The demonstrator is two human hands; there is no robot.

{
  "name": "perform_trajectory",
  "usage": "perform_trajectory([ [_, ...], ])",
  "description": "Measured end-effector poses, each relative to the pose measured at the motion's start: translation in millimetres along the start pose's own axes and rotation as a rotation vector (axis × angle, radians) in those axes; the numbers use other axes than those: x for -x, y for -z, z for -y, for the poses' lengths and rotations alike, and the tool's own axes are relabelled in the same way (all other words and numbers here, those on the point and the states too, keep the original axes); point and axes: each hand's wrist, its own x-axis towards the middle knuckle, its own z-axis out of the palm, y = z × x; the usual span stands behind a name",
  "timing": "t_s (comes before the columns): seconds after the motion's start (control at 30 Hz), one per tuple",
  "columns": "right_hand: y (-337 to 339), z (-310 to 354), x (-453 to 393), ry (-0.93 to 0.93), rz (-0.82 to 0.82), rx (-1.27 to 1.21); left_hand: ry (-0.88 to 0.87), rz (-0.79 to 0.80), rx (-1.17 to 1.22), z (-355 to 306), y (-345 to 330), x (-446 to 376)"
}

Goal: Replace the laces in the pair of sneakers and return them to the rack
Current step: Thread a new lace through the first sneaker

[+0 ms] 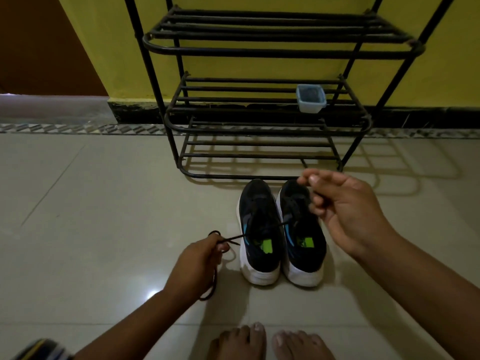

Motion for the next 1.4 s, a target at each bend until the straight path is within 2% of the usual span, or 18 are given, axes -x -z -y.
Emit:
perform_trajectory([
  [0.13,34.5,8.6,-16.2,0.059,-0.194,0.028,0.160,-0.012,-0.171,32.1,16.1,5.1],
  [0.23,54.2,12.3,-24.9,0.128,-0.301,0.064,0.248,-0.086,-0.157,42.3,22.4,7.4],
  [0.3,58.6,10.1,-26.7,0.167,-0.305,0.185,0.244,-0.089,-0.123,36.4,20.4,5.4],
  [0.4,48.5,-6.5,-19.7,0.149,-0.141,0.443,0.074,-0.046,-0.128,10.2,11.0,-3.6],
  [0.47,33.4,-27.1,-10.9,0.115,0.067,0.622,-0.151,-0.046,-0.232,-6.9,5.3,-10.1],
  [0.53,22.2,-51.3,-4.2,0.097,0.264,0.841,-0.299,-0.080,-0.351,-20.4,-2.8,-16.3],
  [0.63,12.5,-77.3,2.6,0.107,0.451,1.033,-0.380,-0.076,-0.399,-36.9,-10.1,-19.4],
  [0.73,12.0,-78.6,5.3,0.111,0.481,1.052,-0.362,-0.025,-0.399,-40.8,-13.6,-18.7],
  [0.87,27.0,-62.1,-3.7,0.069,0.407,0.934,-0.218,0.096,-0.239,-25.7,-10.7,-16.3],
  [1.03,67.7,-30.1,-19.8,-0.019,0.180,0.801,0.037,0.098,-0.128,9.4,-0.2,-4.0],
  [1.17,95.9,-25.7,-28.8,-0.032,0.097,0.961,0.043,0.118,-0.189,13.8,4.7,-4.9],
  [1.3,128.0,-23.5,-40.0,-0.018,-0.142,0.973,0.047,0.065,-0.248,19.7,14.1,-11.2],
  [1.4,152.9,-20.7,-45.2,-0.108,-0.232,1.098,0.084,0.014,-0.252,25.6,20.9,-11.1],
])
